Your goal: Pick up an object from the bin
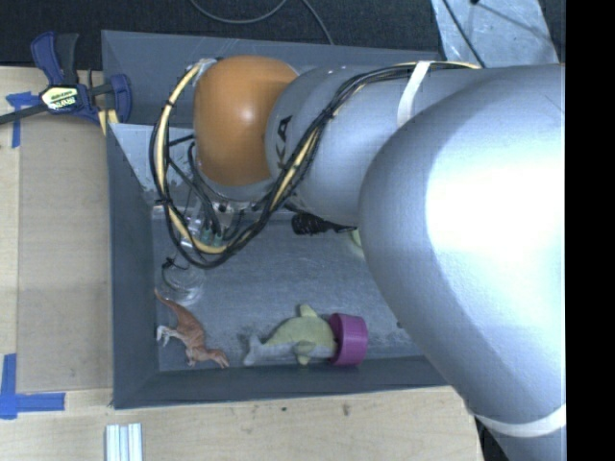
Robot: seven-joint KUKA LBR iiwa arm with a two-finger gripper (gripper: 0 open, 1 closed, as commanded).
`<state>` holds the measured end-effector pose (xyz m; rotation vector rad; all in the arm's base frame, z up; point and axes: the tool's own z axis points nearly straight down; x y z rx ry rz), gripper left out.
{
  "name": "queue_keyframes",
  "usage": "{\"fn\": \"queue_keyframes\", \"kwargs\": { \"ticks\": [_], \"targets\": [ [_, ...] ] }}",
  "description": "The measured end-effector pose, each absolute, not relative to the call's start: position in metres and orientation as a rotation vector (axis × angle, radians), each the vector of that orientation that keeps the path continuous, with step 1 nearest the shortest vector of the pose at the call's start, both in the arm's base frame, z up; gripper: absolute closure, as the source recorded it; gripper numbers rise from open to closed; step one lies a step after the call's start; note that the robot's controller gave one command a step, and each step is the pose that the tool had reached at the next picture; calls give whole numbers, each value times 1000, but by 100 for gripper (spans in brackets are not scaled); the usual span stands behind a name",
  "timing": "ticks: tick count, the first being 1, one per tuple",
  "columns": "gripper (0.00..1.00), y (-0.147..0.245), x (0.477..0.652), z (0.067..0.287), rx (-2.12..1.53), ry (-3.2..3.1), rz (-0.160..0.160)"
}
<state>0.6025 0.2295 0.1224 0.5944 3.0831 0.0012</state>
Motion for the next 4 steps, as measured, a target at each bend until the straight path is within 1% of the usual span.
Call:
{"fn": "queue_keyframes", "kwargs": {
  "ticks": [1, 2, 3, 4],
  "targets": [
    [0, 235, 579, 121, 196, 3133, 1],
    [0, 238, 569, 102, 153, 3137, 1],
    [100, 237, 549, 77, 611, 3063, 14],
    [100, 237, 549, 77, 611, 3063, 14]
  ]
}}
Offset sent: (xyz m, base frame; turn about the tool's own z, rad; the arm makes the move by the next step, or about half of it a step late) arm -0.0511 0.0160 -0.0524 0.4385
